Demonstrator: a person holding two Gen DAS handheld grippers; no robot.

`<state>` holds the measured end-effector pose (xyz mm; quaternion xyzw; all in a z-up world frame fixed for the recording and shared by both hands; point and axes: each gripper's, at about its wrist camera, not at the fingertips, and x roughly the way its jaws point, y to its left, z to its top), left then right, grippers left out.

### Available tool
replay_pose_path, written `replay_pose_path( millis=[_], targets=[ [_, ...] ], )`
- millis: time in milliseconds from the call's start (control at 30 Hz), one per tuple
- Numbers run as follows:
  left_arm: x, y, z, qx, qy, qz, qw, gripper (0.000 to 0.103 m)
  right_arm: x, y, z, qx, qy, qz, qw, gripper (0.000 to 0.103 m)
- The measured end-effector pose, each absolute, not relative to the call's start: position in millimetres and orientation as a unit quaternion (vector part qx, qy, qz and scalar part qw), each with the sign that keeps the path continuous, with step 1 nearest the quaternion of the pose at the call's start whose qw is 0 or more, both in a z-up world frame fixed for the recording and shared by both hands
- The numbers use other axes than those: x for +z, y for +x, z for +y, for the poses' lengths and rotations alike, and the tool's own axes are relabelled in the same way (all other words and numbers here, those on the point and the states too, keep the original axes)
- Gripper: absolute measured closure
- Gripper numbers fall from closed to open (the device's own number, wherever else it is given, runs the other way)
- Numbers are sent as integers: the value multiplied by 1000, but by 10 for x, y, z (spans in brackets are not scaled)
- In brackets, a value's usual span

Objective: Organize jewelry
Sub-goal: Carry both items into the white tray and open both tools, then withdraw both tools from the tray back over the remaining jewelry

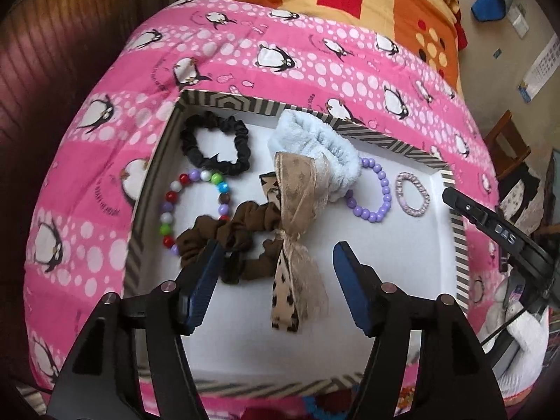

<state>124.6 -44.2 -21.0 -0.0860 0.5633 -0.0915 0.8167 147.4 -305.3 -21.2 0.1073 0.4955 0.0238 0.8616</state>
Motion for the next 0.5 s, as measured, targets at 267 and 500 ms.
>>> replay_pose_path(
  millis=[267, 500],
  targets=[
    [20, 957, -246, -100, -109, 547, 824, 37, 110, 976, -2870, 49, 107, 464, 878, 61],
    [189, 639, -128, -105, -126, 537, 828, 37, 204, 430, -2733, 57, 96, 453, 885, 61]
  ],
)
